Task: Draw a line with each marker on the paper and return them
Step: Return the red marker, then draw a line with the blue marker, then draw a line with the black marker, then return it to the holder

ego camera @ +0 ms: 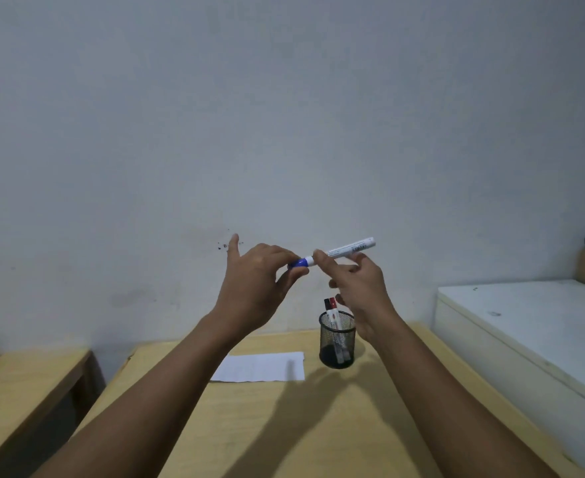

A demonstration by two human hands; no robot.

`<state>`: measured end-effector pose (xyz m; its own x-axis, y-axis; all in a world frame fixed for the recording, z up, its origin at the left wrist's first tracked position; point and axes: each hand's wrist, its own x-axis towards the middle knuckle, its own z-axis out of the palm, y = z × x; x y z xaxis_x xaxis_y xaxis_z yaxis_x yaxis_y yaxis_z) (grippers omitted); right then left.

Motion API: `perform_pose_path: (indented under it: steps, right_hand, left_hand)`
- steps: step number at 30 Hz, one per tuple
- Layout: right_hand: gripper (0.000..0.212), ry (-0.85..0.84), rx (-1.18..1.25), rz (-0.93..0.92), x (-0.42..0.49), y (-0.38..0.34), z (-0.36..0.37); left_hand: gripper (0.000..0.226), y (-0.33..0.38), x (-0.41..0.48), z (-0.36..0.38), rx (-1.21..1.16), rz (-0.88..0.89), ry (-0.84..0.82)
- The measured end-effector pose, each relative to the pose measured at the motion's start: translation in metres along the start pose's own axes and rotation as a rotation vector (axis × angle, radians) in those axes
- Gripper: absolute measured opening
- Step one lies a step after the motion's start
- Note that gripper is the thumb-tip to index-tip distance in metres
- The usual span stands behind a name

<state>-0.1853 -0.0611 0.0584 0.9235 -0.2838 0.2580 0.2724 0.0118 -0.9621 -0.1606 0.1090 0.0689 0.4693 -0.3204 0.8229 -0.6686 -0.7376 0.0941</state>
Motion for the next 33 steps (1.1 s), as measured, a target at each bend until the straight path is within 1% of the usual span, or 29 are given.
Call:
perform_pose_path:
  steps: [1, 2, 3, 4, 7, 8, 9, 12, 14, 16, 17, 19, 22, 24, 27, 29, 31, 33]
  right_hand:
    - [0.096, 0.099, -0.020, -0.003, 0.002, 0.003, -0.001]
    - [0.110, 0.168, -0.047, -0.050, 0.004, 0.008, -0.004]
    - [0.112, 0.203, -0.094, -0.118, 0.006, 0.011, -0.006]
    - [0.100, 0.206, -0.156, -0.197, 0.009, 0.015, -0.010]
    - [0.031, 0.107, -0.373, -0.325, 0.023, 0.028, -0.021]
    - [0.015, 0.083, -0.445, -0.357, 0.028, 0.031, -0.025]
    - [0.006, 0.068, -0.511, -0.389, 0.033, 0.035, -0.029]
    - [0.009, 0.030, -0.670, -0.410, 0.045, 0.050, -0.043]
    - [0.009, 0.003, -0.672, -0.396, 0.055, 0.062, -0.049]
    - [0.007, 0.026, -0.617, -0.363, 0.068, 0.075, -0.053]
    - [0.008, 0.053, -0.600, -0.341, 0.075, 0.080, -0.056]
    - [0.019, 0.089, -0.599, -0.302, 0.088, 0.089, -0.061]
    - [0.048, 0.045, -0.614, -0.304, 0.104, 0.105, -0.066]
    - [0.061, -0.005, -0.672, -0.309, 0.113, 0.115, -0.067]
    - [0.067, -0.061, -0.765, -0.267, 0.127, 0.130, -0.066]
    - [0.065, -0.070, -0.811, -0.256, 0.134, 0.139, -0.066]
    - [0.062, -0.086, -0.856, -0.230, 0.139, 0.148, -0.069]
    - [0.061, -0.106, -0.930, -0.213, 0.140, 0.154, -0.071]
  left_hand:
    - [0.025, 0.002, 0.005, 0.001, 0.012, -0.012, -0.009]
    - [0.026, 0.004, 0.010, 0.002, 0.021, -0.019, -0.021]
    - [0.027, 0.005, 0.014, 0.004, 0.021, -0.029, -0.036]
    - [0.028, 0.006, 0.017, 0.008, 0.016, -0.040, -0.056]
    - [0.033, 0.008, 0.026, 0.023, 0.003, -0.070, -0.132]
    - [0.035, 0.008, 0.029, 0.030, -0.012, -0.088, -0.147]
    - [0.036, 0.007, 0.032, 0.038, -0.039, -0.109, -0.155]
    - [0.037, 0.003, 0.040, 0.065, -0.203, -0.185, -0.172]
    - [0.033, 0.003, 0.044, 0.083, -0.381, -0.272, -0.177]
    - [0.028, 0.003, 0.045, 0.100, -0.463, -0.346, -0.167]
    - [0.026, 0.000, 0.044, 0.110, -0.459, -0.365, -0.176]
    - [0.024, -0.007, 0.039, 0.132, -0.427, -0.400, -0.226]
    - [0.027, -0.021, 0.030, 0.164, -0.380, -0.469, -0.309]
    - [0.033, -0.026, 0.025, 0.182, -0.365, -0.510, -0.362]
    - [0.047, -0.029, 0.021, 0.204, -0.330, -0.569, -0.438]
    - [0.054, -0.031, 0.019, 0.218, -0.320, -0.599, -0.465]
    - [0.056, -0.032, 0.018, 0.228, -0.332, -0.617, -0.477]
    - [0.052, -0.032, 0.019, 0.236, -0.353, -0.628, -0.474]
